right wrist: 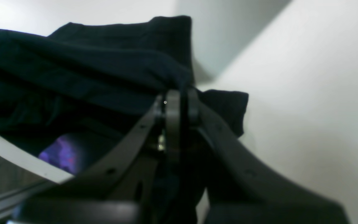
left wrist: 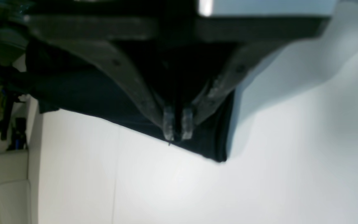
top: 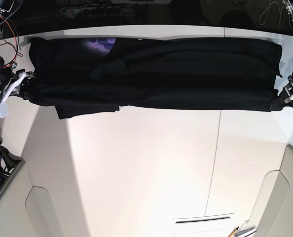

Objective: Fold the T-shirt properly
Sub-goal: 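Grasp the shirt end with the right gripper and fold it inward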

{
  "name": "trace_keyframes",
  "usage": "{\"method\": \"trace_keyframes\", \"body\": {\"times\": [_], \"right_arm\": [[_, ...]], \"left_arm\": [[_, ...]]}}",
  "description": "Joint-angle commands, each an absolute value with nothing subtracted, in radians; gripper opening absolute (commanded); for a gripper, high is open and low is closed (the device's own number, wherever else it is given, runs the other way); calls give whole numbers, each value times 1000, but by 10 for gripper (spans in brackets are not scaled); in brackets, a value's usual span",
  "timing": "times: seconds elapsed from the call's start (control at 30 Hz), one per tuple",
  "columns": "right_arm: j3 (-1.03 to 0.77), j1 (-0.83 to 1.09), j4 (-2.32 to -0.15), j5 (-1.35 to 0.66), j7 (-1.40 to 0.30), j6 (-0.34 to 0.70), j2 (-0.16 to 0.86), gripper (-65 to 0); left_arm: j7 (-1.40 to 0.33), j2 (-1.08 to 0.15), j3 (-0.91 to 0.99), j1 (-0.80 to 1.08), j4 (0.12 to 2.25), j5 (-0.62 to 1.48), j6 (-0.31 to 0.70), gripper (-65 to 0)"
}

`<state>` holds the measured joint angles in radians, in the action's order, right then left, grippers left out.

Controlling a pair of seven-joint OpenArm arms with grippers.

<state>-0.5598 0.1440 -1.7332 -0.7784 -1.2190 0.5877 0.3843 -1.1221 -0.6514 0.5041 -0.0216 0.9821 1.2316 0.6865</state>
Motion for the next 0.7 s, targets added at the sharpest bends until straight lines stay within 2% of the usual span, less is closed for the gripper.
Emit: {"method": "trace_keyframes", "body": {"times": [0.0,0.03,0.1,0.13,0.17,0.47,0.67], "right_arm": [[-569,136,-1747,-774,-1205,587,397,-650],[-569,136,-1747,-775,-1205,587,394,-650],[-569,136,-1747,-789,-1203,587,389,-459],[-569,136,-1747,-797,-1200,587,389,-394],[-569,134,-1750,-797,-1199,587,387,-359],[-567,45,-1795,-764,-1122,587,373,-353],[-506,-44,-1649,-593,-1023,568,326,-353]], "left_arm": [[-1108,-682,511,-32,999,1260,698,-617],[-1108,-682,511,-32,999,1260,698,-532],[-1107,-682,511,-33,1002,1261,698,-409],[-1107,-682,511,-33,1005,1261,698,-393],[-1108,-682,511,-33,1009,1261,698,-394],[-1108,-682,511,-33,1054,1261,698,-394],[-1107,-682,511,-33,1057,1261,698,-394]]}}
